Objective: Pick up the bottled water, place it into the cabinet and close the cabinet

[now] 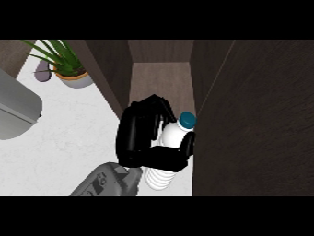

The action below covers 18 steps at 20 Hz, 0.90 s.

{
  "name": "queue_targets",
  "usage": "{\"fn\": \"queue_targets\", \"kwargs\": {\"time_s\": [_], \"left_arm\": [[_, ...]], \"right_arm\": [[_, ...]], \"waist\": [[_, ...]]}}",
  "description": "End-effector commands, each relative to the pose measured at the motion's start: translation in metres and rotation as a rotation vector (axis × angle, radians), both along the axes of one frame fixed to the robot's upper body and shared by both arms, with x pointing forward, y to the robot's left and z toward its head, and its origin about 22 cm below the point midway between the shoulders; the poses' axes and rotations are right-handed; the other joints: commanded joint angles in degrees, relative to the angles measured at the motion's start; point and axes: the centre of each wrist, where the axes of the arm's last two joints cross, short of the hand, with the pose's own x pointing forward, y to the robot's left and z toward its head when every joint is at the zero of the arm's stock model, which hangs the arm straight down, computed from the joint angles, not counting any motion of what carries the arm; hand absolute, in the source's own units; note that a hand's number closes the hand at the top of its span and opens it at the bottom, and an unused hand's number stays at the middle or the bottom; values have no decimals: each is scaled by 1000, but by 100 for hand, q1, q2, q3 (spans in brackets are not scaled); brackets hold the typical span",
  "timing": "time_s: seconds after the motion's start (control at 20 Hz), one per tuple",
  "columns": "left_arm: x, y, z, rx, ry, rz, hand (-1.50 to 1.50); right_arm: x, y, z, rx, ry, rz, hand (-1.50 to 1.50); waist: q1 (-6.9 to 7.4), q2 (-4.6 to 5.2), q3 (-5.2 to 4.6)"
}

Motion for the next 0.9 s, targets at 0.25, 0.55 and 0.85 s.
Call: {"fn": "queue_targets", "kwargs": {"time_s": [0.25, 0.55, 0.85], "left_arm": [[36, -33, 39, 61, -6, 113, 150], [61, -40, 37, 133, 8, 172, 150], [84, -32, 21, 192, 36, 194, 150]], "right_arm": [[3, 2, 27, 20, -71, 14, -150], [6, 3, 23, 38, -70, 7, -150], [10, -2, 23, 20, -70, 4, -150]], "waist": [[-62, 12, -1], [-88, 27, -3], [-65, 32, -4]]}}
